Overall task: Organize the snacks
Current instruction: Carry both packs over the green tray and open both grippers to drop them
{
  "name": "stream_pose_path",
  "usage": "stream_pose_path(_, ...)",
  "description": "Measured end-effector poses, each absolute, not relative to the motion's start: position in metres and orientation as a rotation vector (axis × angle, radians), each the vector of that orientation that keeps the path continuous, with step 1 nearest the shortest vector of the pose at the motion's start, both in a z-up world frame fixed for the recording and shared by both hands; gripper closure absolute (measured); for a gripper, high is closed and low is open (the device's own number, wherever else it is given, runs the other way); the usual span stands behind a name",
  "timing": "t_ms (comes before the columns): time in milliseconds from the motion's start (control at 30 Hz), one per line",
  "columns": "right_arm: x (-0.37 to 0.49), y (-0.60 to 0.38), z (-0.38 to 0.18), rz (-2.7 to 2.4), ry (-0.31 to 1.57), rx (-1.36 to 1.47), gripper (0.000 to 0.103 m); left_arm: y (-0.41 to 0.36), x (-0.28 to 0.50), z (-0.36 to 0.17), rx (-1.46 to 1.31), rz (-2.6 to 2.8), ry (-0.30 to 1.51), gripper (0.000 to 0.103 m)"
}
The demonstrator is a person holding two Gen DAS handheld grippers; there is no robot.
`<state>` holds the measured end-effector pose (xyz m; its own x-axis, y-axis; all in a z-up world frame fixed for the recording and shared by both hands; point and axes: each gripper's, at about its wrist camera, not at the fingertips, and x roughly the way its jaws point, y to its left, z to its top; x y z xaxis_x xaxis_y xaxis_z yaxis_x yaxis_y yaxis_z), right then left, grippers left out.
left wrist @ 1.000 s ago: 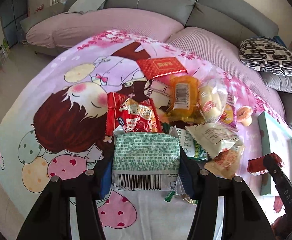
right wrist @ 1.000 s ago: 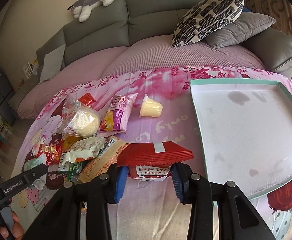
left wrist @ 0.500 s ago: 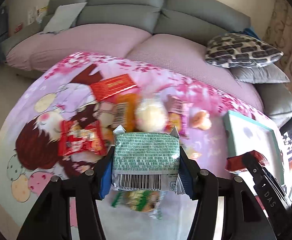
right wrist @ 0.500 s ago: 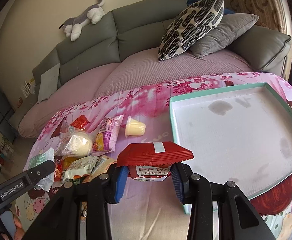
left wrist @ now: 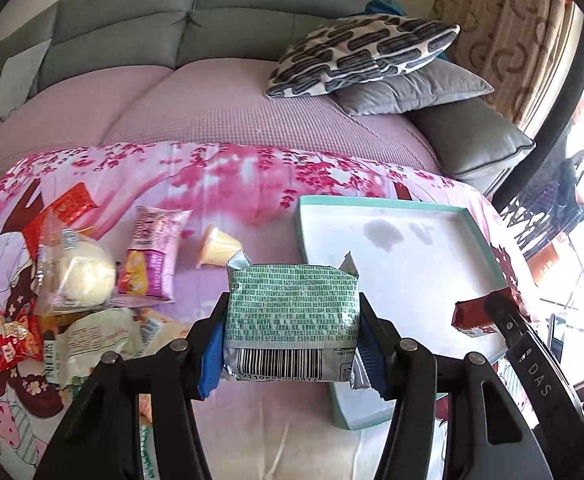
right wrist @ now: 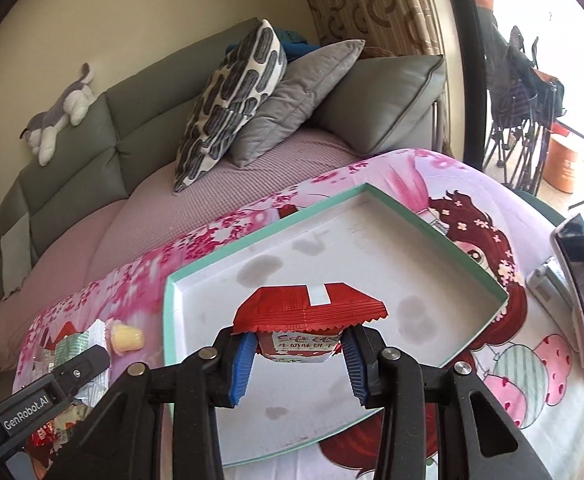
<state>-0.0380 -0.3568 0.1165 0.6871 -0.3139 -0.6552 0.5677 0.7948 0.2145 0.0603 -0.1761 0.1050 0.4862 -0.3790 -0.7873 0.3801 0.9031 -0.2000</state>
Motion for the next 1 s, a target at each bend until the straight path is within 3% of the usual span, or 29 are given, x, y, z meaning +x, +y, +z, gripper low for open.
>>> stream_pose_path(400, -0.035, -0.377, 0.088, -0.556, 0.724, 0.434, 0.061, -0.240, 0.068, 0.058, 0.120, -0.526, 1.046, 0.044)
stream_pose_path(1000, -0.033, -0.379, 0.082, -0.579, 0.741, 0.441, 0.061, -0.241, 0.067, 0.060, 0.127, -0.572, 0.980, 0.044)
